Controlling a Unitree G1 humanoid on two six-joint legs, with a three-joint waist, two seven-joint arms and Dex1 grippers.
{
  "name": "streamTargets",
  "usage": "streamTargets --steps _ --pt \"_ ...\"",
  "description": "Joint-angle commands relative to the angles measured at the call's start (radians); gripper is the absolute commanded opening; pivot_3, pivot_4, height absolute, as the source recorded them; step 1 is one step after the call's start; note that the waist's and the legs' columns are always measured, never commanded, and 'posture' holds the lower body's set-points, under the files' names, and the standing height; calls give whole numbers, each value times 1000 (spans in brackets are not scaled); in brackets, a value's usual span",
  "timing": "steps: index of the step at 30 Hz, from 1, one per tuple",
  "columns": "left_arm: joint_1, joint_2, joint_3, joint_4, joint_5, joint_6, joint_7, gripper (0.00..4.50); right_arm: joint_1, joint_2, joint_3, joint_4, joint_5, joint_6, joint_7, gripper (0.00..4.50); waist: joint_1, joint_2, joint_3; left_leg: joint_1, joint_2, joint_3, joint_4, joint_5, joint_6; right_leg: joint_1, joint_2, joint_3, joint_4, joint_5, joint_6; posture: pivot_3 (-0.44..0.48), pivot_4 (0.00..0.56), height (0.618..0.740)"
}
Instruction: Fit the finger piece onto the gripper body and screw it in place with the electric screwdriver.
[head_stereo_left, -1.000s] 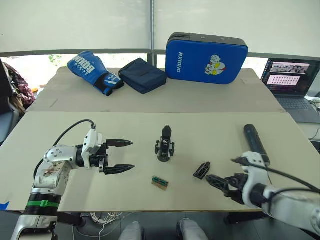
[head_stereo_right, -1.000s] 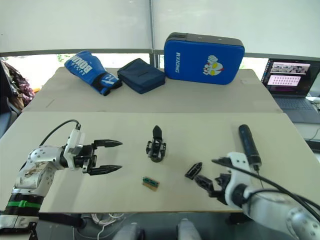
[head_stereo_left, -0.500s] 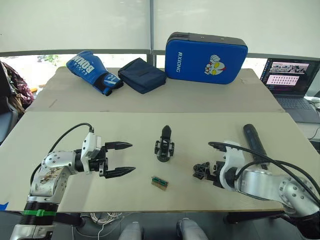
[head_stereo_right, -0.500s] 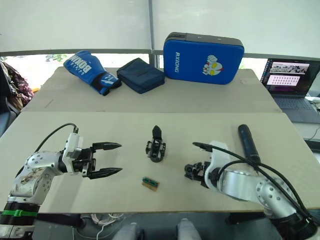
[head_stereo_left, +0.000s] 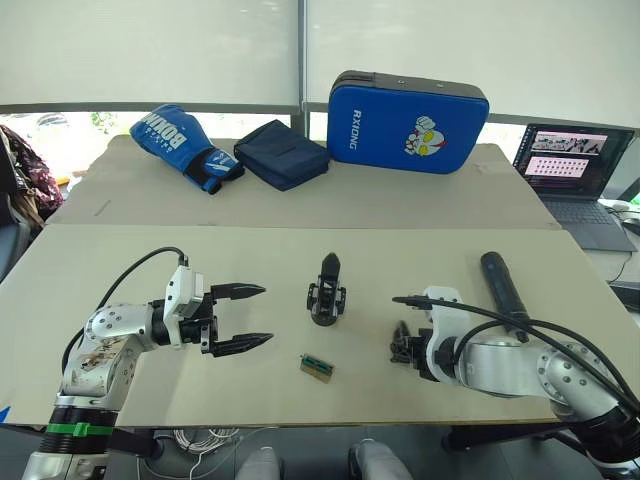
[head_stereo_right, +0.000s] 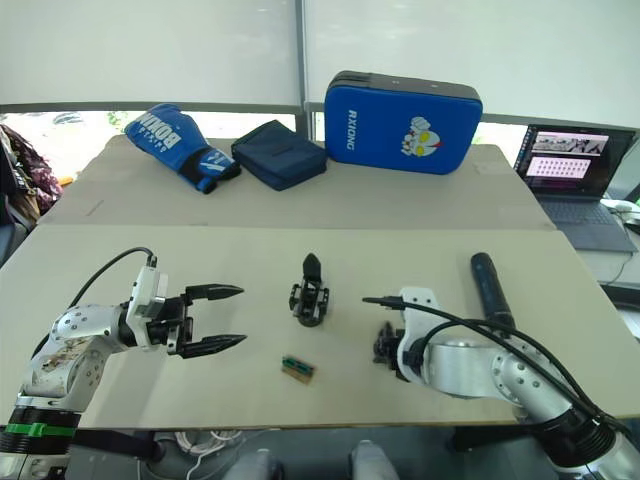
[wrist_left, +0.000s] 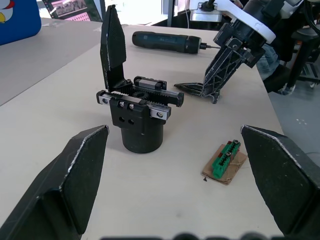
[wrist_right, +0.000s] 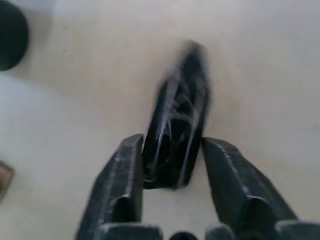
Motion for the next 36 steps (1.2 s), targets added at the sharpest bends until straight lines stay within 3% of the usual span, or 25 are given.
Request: streamTargets --steps 1,7,12,16,19,21,27,31,36 --pt "-2 0 13 -25 -18 -9 3 4500 21 -45 44 27 -11 65 32 1120 3 0 0 0 0 0 0 0 0 0 0 0 0 0 0 0 150 740" --pt "-15 -2 13 -10 -17 -13 3 4500 -55 -123 20 27 -121 177 233 1120 5 1 0 -1 -1 1 0 0 0 0 -1 0 -2 0 0 0 150 740" --pt "-53 -19 47 -18 -74 59 59 4500 -103 -144 -40 -52 -421 180 529 1120 3 1 0 -2 0 1 0 0 0 -1 -1 0 -2 0 0 0 150 740" --pt "-97 -40 111 -76 -237 255 184 4500 -92 -223 -117 -139 -723 93 712 1120 2 7 4 -4 -1 1 1 0 0 -4 -1 0 -2 0 1 0 150 740" --pt "-162 -85 161 -128 -384 411 346 4500 -116 -258 -150 -200 -985 -34 826 1120 3 8 4 -6 -1 0 1 0 0 -6 0 -1 -2 0 2 0 150 740" --pt "-211 -130 175 -152 -455 479 451 4500 -143 -237 -144 -226 -1133 -113 880 1120 2 8 4 -6 -1 0 1 0 0 -6 0 -1 -2 0 2 0 150 740" --pt "-370 -405 149 -198 -560 519 822 4500 -297 -70 -28 -231 -1507 -317 1033 1120 2 7 4 -6 -5 -1 1 0 0 -6 -1 -1 -1 1 3 0 150 740" --pt "-426 -506 124 -165 -565 534 931 4500 -337 17 7 -206 -1636 -368 1120 1120 2 7 4 -6 -9 -2 1 0 0 -6 -4 -1 -1 2 4 0 150 740" --pt "-479 -572 105 -118 -545 507 947 4500 -340 117 42 -210 -1722 -336 1205 1120 2 7 4 -6 -12 -3 1 0 0 -5 -7 0 -1 3 5 0 150 740"
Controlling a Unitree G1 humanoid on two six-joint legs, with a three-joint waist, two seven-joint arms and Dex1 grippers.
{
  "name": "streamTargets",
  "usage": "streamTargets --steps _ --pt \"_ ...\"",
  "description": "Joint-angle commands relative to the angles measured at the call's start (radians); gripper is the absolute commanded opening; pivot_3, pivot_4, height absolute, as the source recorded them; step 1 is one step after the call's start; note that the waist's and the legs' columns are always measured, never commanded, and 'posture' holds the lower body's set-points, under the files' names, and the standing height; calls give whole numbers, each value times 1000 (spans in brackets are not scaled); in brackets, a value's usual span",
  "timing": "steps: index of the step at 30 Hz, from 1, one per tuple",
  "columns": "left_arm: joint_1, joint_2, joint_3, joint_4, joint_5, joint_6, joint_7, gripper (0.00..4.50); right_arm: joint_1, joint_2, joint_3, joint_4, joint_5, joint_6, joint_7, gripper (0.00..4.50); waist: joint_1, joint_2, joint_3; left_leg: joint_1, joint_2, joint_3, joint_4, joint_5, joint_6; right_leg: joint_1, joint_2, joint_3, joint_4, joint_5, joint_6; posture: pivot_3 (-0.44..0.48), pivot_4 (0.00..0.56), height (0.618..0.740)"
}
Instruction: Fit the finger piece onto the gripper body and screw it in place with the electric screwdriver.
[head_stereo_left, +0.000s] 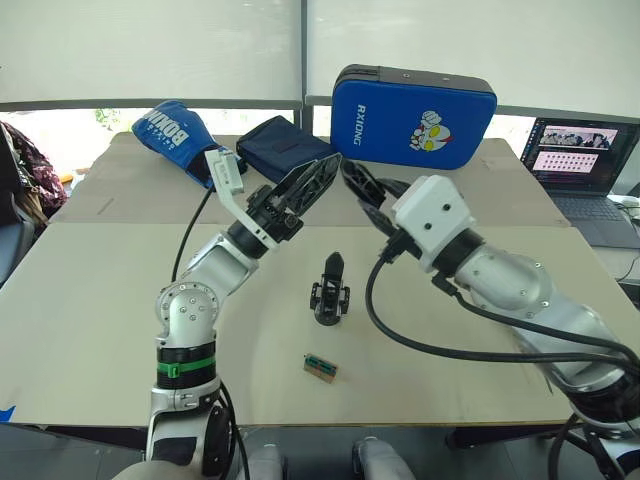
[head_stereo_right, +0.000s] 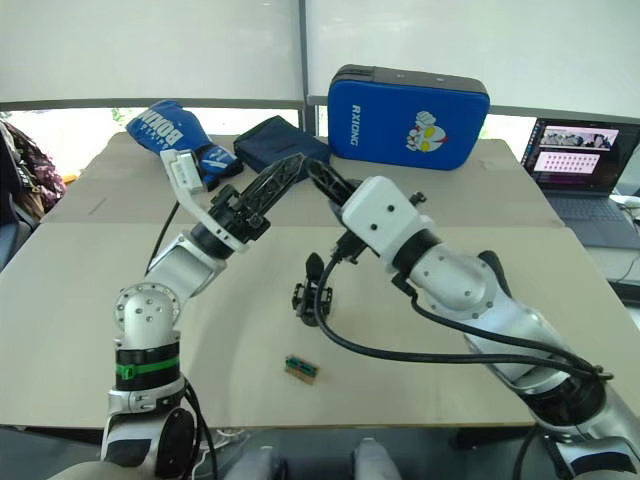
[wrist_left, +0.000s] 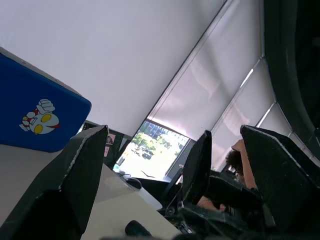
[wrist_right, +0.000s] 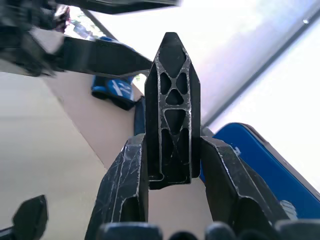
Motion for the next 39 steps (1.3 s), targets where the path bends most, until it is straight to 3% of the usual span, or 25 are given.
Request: streamTargets --steps 1,6,15,19,20,23,27,32,36,39 --pt "-35 -26 -11 -6 -5 -16 5 4500 -16 41 -4 -24 -66 19 43 1120 0 0 0 0 0 0 0 0 0 0 0 0 0 0 0 0 150 740" --pt "-33 -44 -21 -11 -4 -11 7 4500 -14 105 -13 -23 -141 54 77 1120 0 0 0 0 0 -1 0 0 0 0 0 0 0 0 0 0 150 740" --pt "-8 -63 -16 -35 -5 -30 19 149 2 144 -42 -20 -243 91 129 1120 -2 0 0 0 -1 -1 0 0 0 0 0 0 0 0 0 0 150 740" --pt "-1 -76 -11 -50 -30 -30 34 64 10 174 -89 -24 -245 91 138 1120 -1 0 0 0 -1 -2 0 0 0 0 0 0 0 0 0 0 150 740" --pt "-1 -79 -7 -53 -37 -30 38 0 12 173 -108 -25 -240 87 148 2181 0 0 0 0 -1 -2 0 0 0 0 0 0 0 0 0 0 150 740" --pt "-8 -57 8 -50 -50 -26 14 0 27 135 -198 -22 -163 75 257 3307 2 0 0 0 -1 -2 0 0 0 0 0 -1 0 0 0 0 150 740" --pt "-33 55 20 8 -45 -5 -116 0 18 62 -388 58 14 75 439 4492 -1 0 0 1 -1 -2 0 0 0 1 0 -1 -1 0 0 0 150 740" --pt "-104 229 22 129 -122 143 -332 0 -31 -54 -557 132 464 392 701 4492 -5 2 2 2 -1 -3 -1 0 0 2 1 -1 0 0 0 0 150 740" --pt "-148 337 -51 184 -103 266 -511 0 -121 -39 -583 203 779 693 669 4492 -11 3 3 3 0 -3 -2 0 0 2 1 -1 0 -1 -1 0 150 740" --pt "-166 381 -116 179 -77 326 -614 0 -175 -14 -518 236 836 842 588 4492 -11 4 4 2 -1 -3 -2 0 0 2 1 -1 0 -1 -1 0 150 740"
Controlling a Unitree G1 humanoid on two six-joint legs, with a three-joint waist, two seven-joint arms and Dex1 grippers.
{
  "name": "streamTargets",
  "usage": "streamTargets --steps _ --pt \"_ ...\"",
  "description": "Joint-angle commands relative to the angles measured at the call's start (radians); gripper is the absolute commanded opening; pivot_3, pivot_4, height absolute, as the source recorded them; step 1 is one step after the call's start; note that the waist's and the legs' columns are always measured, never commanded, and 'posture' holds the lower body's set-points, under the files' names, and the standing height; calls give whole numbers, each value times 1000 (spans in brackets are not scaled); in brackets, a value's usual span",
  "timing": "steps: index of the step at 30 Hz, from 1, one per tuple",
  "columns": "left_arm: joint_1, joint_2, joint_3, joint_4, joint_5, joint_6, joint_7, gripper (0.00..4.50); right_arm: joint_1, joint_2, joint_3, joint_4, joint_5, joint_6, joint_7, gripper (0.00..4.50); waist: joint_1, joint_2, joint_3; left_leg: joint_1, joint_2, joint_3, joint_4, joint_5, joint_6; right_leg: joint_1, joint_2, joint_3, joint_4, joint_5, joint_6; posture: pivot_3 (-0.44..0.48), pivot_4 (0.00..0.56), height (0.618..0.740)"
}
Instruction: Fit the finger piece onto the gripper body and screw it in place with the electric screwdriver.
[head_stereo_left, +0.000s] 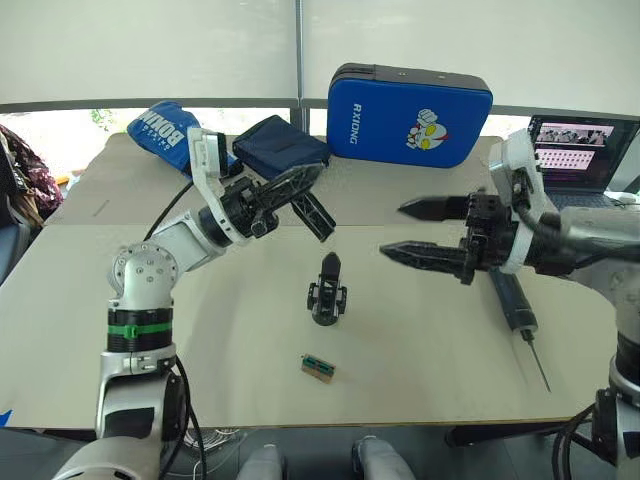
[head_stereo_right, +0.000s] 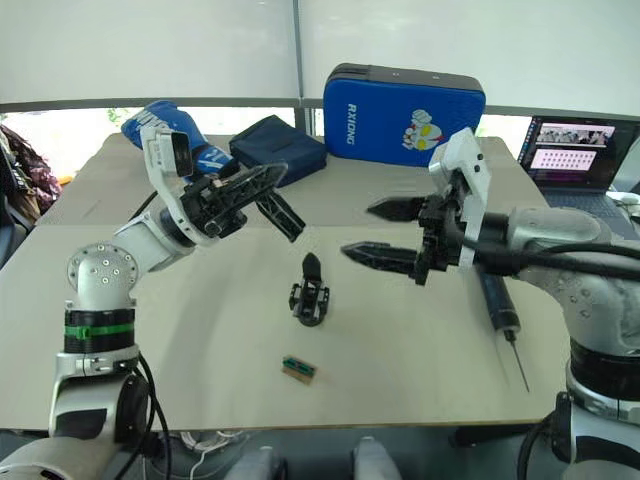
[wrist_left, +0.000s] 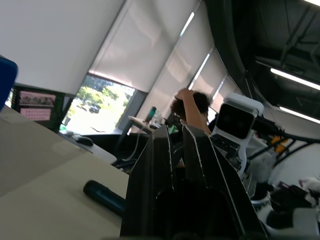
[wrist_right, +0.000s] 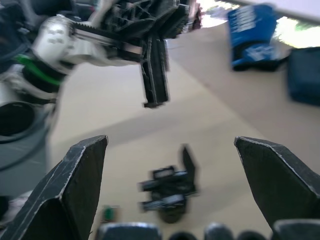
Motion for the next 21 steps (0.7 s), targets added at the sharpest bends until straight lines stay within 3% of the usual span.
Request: streamTargets --steps 1,4,13,18,21 --pt "-35 38 -73 -21 21 62 -135 0 -57 34 47 28 86 166 -98 4492 0 0 0 0 0 0 0 0 0 0 0 0 0 0 0 0 150 740" --pt "-32 68 -130 -45 69 60 -223 0 -71 131 87 29 110 221 -190 4492 1 0 0 -1 0 0 0 0 0 -1 0 0 0 0 0 0 150 740" --pt "-6 71 -201 -76 193 1 -311 0 -150 392 90 114 156 340 -384 4492 -8 4 2 -5 0 -1 1 0 0 -5 -1 -1 1 0 0 0 150 740" --pt "6 59 -194 -80 192 21 -318 0 -169 375 118 136 203 349 -393 4492 -8 4 3 -7 -1 -3 1 0 0 -5 -1 -1 1 0 0 0 150 740" --pt "11 52 -184 -81 193 14 -311 0 -164 351 134 131 203 349 -391 3723 -13 5 3 -7 -1 -3 1 0 0 -5 -1 -2 1 0 0 0 150 740"
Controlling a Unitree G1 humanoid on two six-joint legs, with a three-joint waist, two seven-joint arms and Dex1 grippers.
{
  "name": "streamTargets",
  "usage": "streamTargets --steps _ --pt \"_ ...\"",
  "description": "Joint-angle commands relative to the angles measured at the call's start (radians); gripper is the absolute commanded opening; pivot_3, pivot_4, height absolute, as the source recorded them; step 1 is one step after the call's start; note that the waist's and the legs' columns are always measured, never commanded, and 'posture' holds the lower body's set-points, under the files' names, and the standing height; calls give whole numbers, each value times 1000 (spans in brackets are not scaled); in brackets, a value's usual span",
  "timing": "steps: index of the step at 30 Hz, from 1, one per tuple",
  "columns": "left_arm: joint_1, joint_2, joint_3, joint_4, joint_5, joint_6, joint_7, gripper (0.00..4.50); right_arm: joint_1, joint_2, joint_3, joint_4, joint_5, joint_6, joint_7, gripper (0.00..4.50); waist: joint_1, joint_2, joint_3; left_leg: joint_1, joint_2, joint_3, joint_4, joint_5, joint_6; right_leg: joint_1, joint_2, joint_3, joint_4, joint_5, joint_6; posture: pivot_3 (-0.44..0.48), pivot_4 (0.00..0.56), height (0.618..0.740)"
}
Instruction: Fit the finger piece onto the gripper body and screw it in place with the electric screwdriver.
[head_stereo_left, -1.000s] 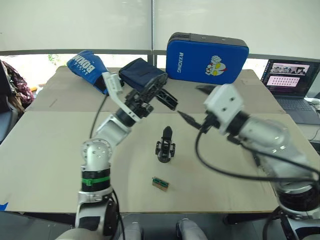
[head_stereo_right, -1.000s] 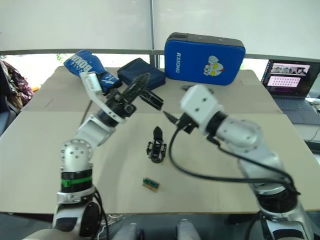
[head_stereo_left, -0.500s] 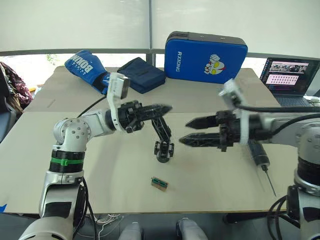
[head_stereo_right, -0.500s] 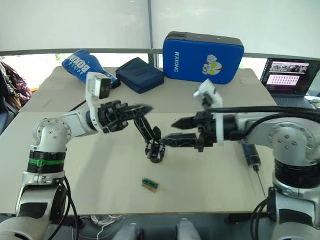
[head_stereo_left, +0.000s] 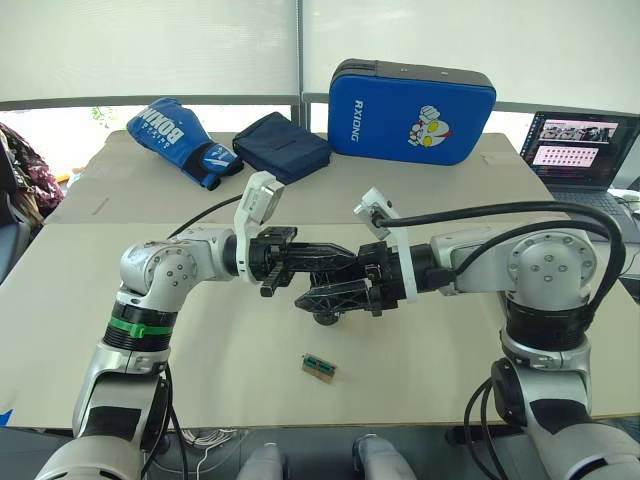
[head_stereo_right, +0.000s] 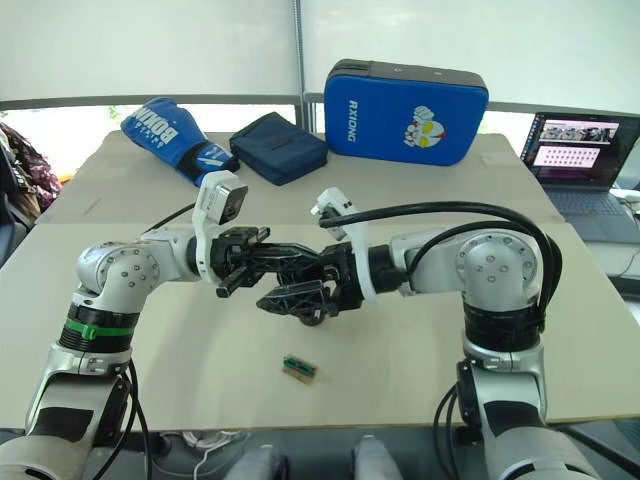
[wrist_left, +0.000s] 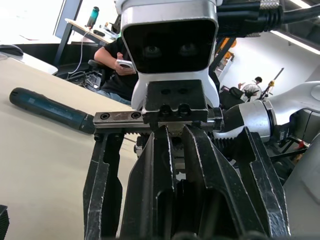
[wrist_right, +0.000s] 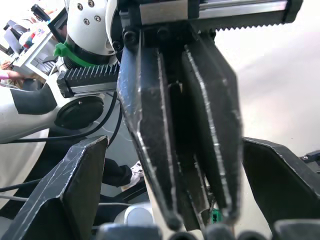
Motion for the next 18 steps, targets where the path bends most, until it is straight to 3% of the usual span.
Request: streamTargets --steps 1,8,10,17,18 --pt "-5 -12 33 -28 -11 -6 2 0 -13 -23 -2 -22 30 7 2 3309 -2 0 0 0 0 0 0 0 0 0 0 0 0 0 0 0 150 740" --pt "-3 -5 39 -34 -14 6 -6 0 12 -31 -8 -37 51 7 2 898 -7 1 0 0 0 -1 0 0 0 -1 0 0 0 0 0 0 150 740" --pt "-5 -4 42 -36 -20 16 -8 0 17 -42 -8 -44 56 7 15 445 -7 1 1 -1 0 -1 0 0 0 -1 0 0 0 0 0 0 150 740" --pt "-17 -15 83 -26 -47 33 20 0 51 -83 -37 -82 87 -27 52 441 -5 2 1 -1 0 -2 0 0 0 -1 0 0 0 0 0 0 150 740" --pt "-15 -6 90 -29 -47 31 20 913 64 -99 -49 -97 94 -40 63 441 -5 1 1 -1 0 -2 0 0 0 -1 0 0 0 0 0 0 150 740"
